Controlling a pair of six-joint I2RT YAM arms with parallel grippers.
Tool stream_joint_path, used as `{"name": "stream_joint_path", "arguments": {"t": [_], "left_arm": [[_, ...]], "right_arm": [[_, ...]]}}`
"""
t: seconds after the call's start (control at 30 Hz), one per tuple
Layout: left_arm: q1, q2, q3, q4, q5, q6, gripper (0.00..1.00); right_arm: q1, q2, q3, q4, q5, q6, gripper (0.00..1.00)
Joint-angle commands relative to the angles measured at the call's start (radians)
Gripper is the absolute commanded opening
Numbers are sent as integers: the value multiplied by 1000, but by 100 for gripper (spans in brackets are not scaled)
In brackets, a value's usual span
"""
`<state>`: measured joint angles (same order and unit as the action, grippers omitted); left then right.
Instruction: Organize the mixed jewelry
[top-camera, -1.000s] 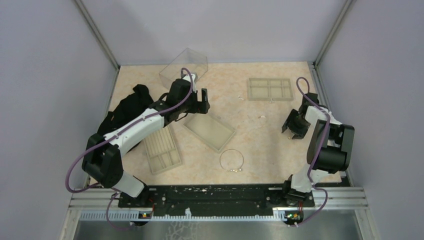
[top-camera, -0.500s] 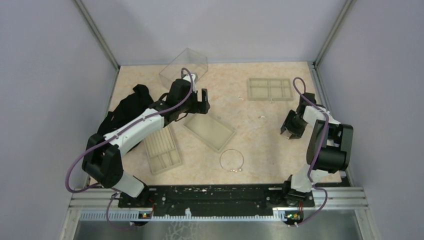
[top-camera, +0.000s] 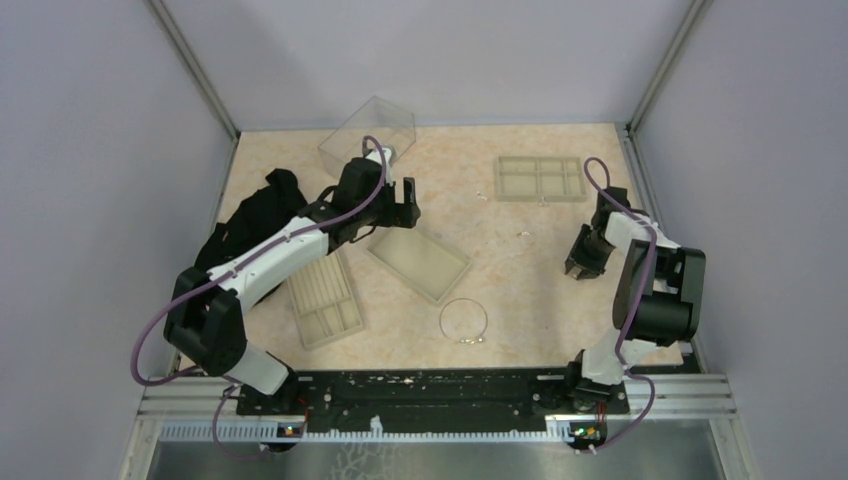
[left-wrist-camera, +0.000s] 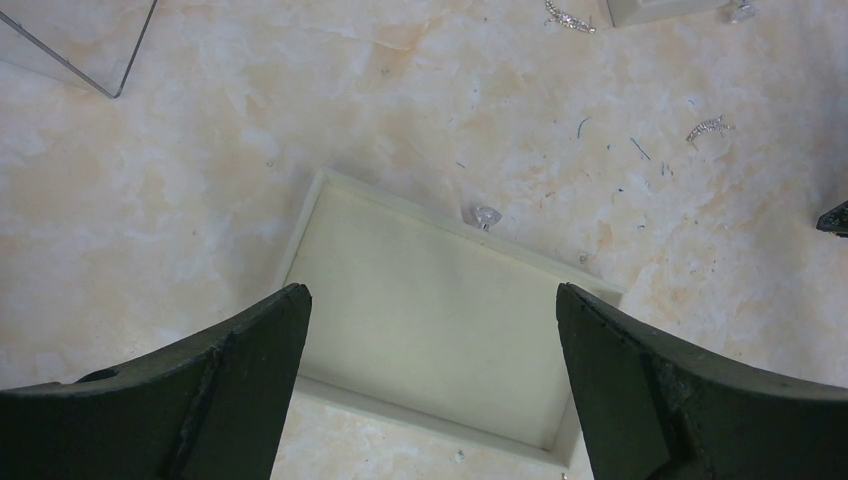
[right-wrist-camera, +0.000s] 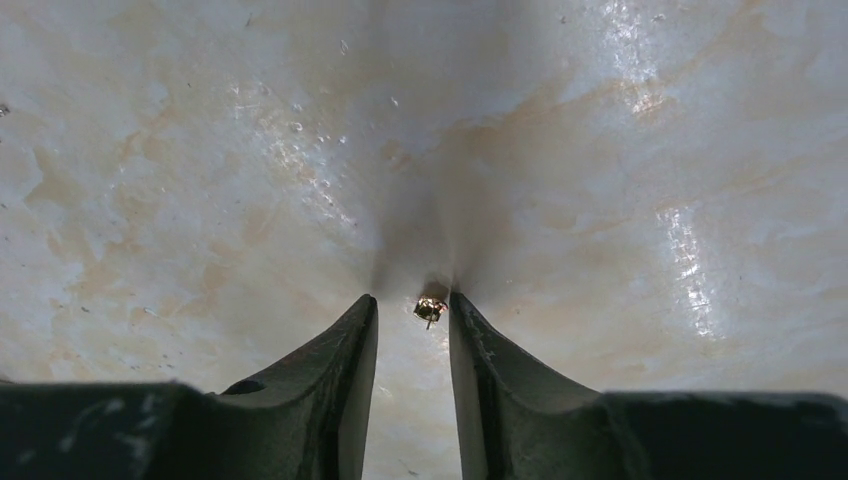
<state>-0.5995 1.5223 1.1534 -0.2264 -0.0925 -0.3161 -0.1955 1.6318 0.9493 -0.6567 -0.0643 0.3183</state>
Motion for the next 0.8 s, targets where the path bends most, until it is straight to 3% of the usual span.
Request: {"name": "stream_joint_path", "arguments": {"t": [0.0,0.6,0.77], "left_arm": [[1,-1,22,12,12,13,99],[1,-18,8,10,19,6,99],[2,-28,1,10,19,5,99]], "right_arm": [[14,5,-20,0,42,14,30],[14,-19,-36,4,49,15,7],[14,-40,-27,-1,44,15,5]]}}
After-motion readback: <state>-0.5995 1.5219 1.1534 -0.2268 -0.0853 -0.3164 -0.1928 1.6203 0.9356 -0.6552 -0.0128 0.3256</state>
